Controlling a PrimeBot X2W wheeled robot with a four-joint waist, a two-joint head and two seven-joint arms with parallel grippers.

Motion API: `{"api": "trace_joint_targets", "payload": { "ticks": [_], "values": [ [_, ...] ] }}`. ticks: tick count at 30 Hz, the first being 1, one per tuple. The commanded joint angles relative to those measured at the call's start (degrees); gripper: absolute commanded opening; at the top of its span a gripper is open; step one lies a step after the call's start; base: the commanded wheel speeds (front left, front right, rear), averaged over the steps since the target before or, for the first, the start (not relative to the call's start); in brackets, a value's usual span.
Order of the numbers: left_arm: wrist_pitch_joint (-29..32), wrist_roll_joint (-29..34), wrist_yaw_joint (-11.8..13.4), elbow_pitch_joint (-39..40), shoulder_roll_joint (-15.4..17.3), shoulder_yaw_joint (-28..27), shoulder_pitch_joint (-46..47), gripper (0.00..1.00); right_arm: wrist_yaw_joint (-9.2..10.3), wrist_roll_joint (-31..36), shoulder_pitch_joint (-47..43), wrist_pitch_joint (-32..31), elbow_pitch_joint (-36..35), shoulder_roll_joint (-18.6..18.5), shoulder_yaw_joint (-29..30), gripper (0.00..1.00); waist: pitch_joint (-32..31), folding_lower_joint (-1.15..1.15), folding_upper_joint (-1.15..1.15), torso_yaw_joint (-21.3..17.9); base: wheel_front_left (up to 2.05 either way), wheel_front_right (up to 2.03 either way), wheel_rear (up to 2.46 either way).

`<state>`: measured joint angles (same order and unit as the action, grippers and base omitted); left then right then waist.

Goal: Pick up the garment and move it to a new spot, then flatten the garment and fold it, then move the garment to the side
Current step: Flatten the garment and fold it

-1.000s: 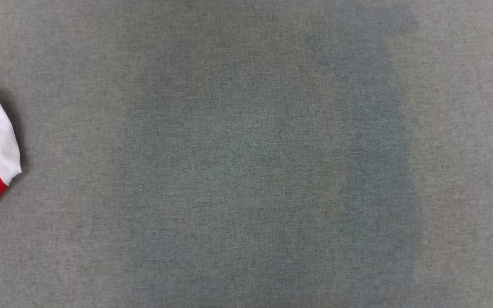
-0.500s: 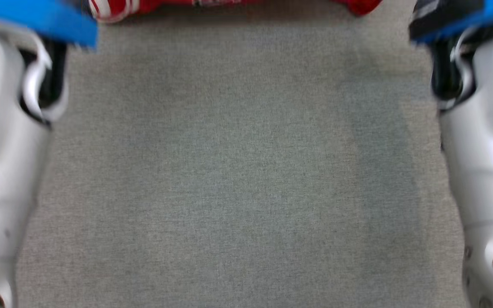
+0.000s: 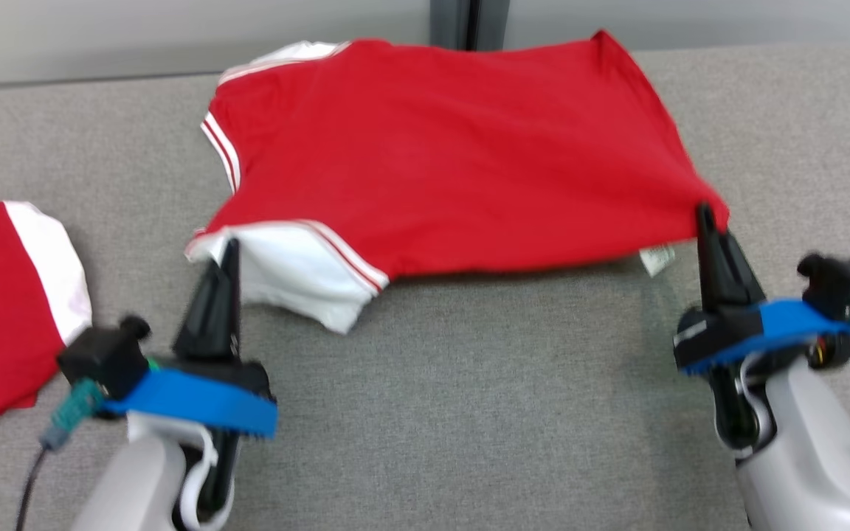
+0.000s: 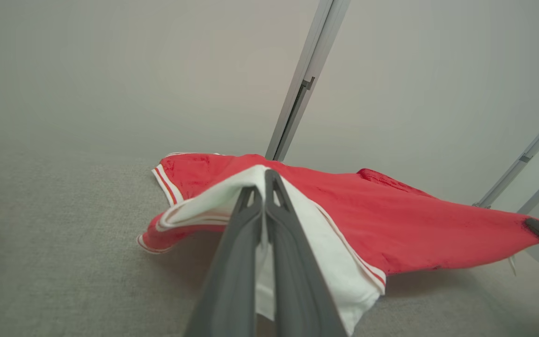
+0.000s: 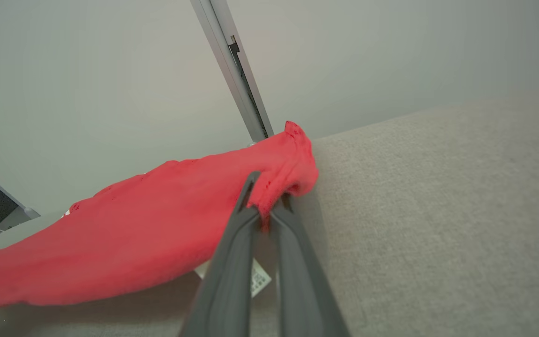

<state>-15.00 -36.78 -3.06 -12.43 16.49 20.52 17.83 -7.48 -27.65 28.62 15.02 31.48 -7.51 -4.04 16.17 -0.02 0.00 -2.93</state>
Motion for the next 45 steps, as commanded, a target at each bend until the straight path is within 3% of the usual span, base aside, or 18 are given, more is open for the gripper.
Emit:
{"api": "trace_joint_targets", "payload": {
  "ticks": [1, 11, 19, 31, 45],
  "values": [
    [-0.25, 0.48, 0.11, 0.46, -0.11, -0.27, -2.22, 0.0, -0.03, -0.42, -2.69, 0.22, -0.67, -0.54, 0.21, 0.0, -1.28, 0.02, 0.0, -0.39, 0.0, 0.0, 0.0],
    [-0.25, 0.48, 1.97, 4.63, -1.27, -0.05, -16.42, 0.0, -0.03, -1.76, -17.77, 0.22, -4.22, -0.98, 2.64, 0.0, -6.64, 0.02, 0.0, 0.05, 0.0, 0.0, 0.0],
    [1.21, 0.19, 3.04, 8.03, -0.68, 1.47, -21.65, 0.0, -0.02, -0.48, -25.57, -1.29, -8.46, -0.3, 5.1, 0.0, -7.97, 0.02, 0.0, 0.62, 0.0, 0.0, 0.0],
    [2.17, 0.54, 1.75, 8.17, 0.07, 2.27, -17.98, 0.0, -0.03, 1.62, -22.45, -4.98, -10.77, 1.44, 5.93, 0.0, -7.82, 0.02, 0.0, 0.65, 0.0, 0.0, 0.0],
    [2.76, 0.65, -1.51, 0.97, 0.86, 2.67, -8.02, 0.0, -0.03, 2.25, -14.27, -9.5, -7.68, 2.44, 5.92, 0.0, -5.86, 0.02, 0.0, -0.22, 0.0, 0.0, 0.0]
  ]
}}
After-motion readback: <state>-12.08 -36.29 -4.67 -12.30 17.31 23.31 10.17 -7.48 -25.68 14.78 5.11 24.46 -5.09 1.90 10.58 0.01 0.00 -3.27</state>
